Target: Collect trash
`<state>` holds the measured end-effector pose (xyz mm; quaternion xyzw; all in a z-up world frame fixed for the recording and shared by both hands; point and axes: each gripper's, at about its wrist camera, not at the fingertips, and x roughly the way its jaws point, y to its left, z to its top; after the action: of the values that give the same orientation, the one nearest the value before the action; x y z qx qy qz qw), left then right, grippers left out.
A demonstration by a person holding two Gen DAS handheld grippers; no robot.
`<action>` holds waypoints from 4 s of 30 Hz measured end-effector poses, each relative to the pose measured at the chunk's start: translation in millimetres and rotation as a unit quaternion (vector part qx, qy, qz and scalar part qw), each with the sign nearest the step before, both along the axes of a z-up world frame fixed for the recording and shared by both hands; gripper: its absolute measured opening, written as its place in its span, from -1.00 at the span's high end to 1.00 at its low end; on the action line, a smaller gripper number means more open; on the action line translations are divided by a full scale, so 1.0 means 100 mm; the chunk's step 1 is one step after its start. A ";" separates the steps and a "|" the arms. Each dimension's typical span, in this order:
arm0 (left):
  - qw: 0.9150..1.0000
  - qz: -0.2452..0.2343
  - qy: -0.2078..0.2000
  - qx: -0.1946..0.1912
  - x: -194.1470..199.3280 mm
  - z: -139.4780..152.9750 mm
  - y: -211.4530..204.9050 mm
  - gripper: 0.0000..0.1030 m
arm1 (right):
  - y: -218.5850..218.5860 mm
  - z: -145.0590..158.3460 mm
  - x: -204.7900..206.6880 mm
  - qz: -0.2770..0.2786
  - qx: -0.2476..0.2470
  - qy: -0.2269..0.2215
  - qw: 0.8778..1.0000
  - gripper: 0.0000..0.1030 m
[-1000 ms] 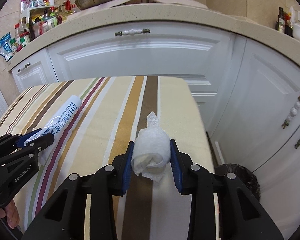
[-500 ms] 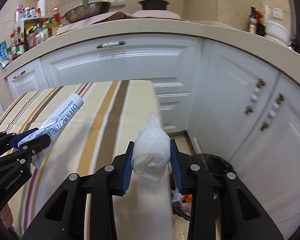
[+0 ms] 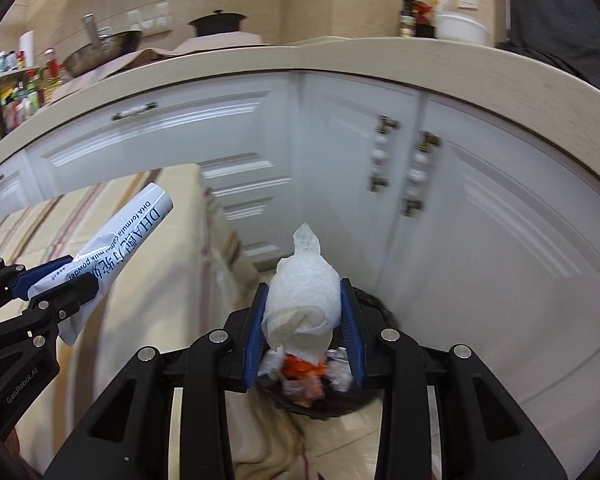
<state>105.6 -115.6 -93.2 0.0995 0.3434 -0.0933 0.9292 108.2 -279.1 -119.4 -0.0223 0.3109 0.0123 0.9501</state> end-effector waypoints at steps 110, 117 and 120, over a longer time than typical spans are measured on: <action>0.986 0.009 -0.147 -0.081 -1.29 0.88 0.43 -0.76 | 0.28 0.80 -1.71 -0.065 -0.017 -0.115 0.991 -0.64; 0.986 0.006 -0.149 -0.081 -1.33 0.89 0.41 -0.76 | 0.28 0.81 -1.75 -0.069 -0.015 -0.118 0.990 -0.65; 0.986 0.007 -0.147 -0.082 -1.33 0.88 0.40 -0.76 | 0.28 0.81 -1.74 -0.069 -0.015 -0.118 0.991 -0.65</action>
<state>-27.8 -75.8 -4.9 0.0335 0.1953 -0.0992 0.9751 -66.0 -251.4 -38.6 -0.0159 0.1979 -0.0606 0.9782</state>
